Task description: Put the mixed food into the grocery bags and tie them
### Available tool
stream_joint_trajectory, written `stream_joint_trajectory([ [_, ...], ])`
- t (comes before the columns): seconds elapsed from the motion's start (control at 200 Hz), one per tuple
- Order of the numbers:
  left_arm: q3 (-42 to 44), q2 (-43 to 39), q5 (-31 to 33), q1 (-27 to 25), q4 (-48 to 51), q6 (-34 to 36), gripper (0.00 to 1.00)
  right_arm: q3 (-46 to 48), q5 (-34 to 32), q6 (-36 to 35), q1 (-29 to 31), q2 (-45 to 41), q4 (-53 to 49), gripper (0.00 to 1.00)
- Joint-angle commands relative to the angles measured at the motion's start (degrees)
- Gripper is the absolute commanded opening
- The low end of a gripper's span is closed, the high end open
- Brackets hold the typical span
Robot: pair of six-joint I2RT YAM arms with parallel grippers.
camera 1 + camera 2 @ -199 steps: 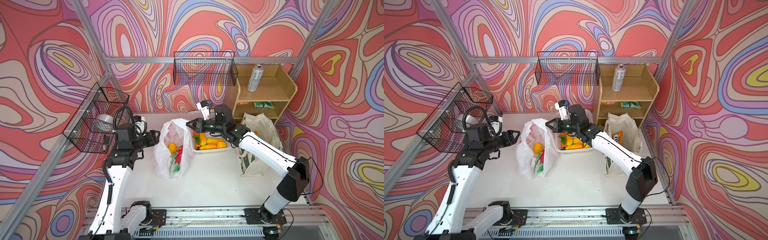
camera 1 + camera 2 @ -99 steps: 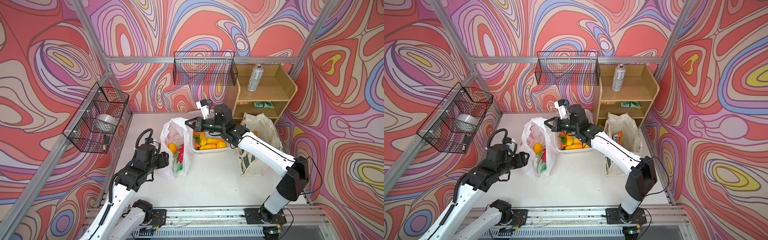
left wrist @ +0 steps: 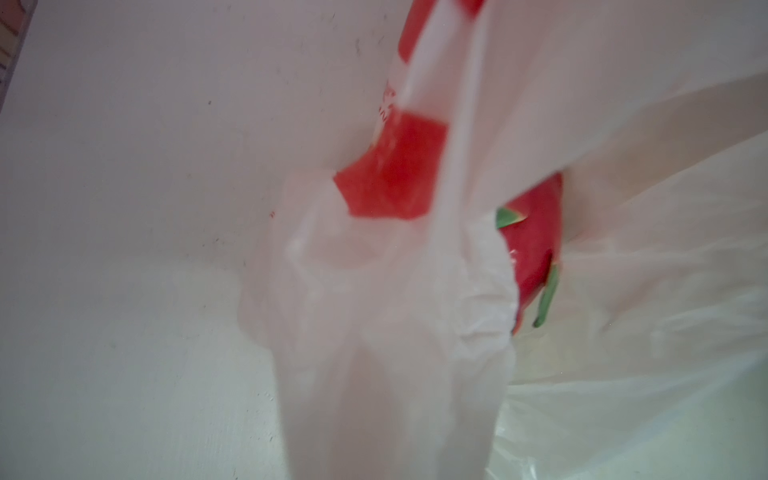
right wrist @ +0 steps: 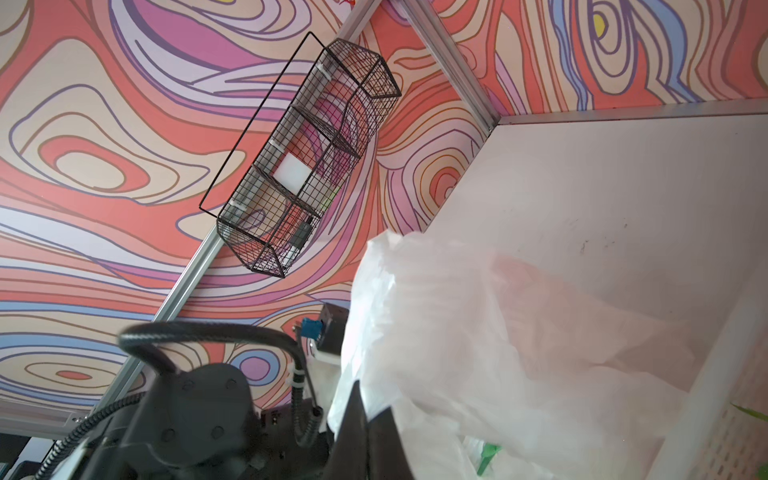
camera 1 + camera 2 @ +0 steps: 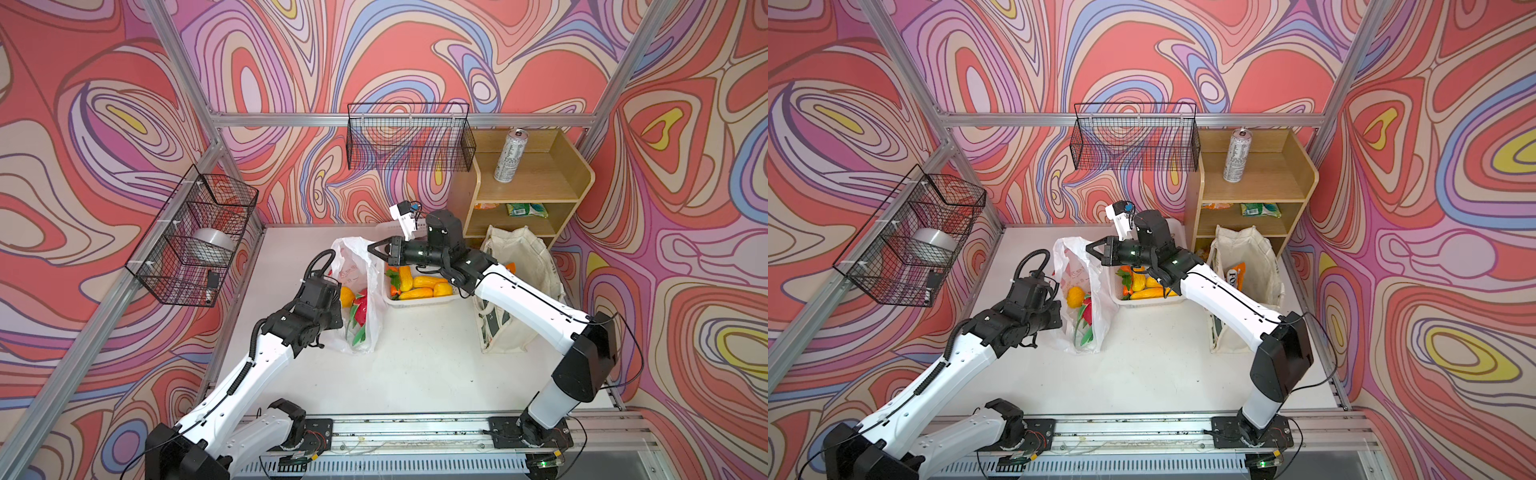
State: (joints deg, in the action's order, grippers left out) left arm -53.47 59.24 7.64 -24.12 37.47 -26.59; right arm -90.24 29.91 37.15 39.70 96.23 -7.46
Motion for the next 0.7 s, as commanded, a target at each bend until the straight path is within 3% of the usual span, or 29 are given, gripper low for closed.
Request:
stream_joint_trajectory([
  [0.0, -12.41, 0.19, -7.61, 1.97, -3.75, 7.66, 0.00, -3.03, 0.45, -0.67, 0.37, -2.02, -1.70, 0.00],
  [0.05, -17.30, 1.93, -13.89, 5.33, -2.73, 9.18, 0.00, -3.21, -0.10, -0.38, 0.37, -2.56, -2.14, 0.00],
  [0.12, -21.01, 4.38, -28.63, 12.60, -3.64, 8.05, 0.00, -2.77, -0.61, 0.54, 0.42, -3.38, -1.50, 0.00],
  [0.175, -21.34, 6.50, -40.34, 17.83, -6.08, 5.92, 0.00, -1.78, -1.55, 1.04, 0.46, -3.94, -1.15, 0.00],
  [0.27, -18.70, 10.10, -51.53, 23.17, -10.53, 2.31, 0.00, -0.14, -4.78, 0.85, 0.38, -3.99, -2.17, 0.00],
  [0.371, -12.87, 11.67, -56.27, 24.29, -16.35, 0.49, 0.00, 0.49, -9.09, -1.28, 0.28, -3.38, -4.32, 0.00],
  [0.596, -5.91, 10.05, -53.94, 24.47, -18.40, 2.77, 0.00, -1.71, -12.09, -3.64, -5.27, 0.31, -9.73, 0.00],
  [0.651, -5.69, 9.47, -53.45, 24.56, -18.01, 2.70, 0.00, -2.00, -9.02, -3.55, -7.30, 1.06, -10.06, 0.36],
  [0.696, -5.68, 8.91, -52.50, 24.56, -17.60, 2.43, 0.00, -1.96, -7.81, -3.73, -7.80, 0.63, -10.27, 0.55],
])
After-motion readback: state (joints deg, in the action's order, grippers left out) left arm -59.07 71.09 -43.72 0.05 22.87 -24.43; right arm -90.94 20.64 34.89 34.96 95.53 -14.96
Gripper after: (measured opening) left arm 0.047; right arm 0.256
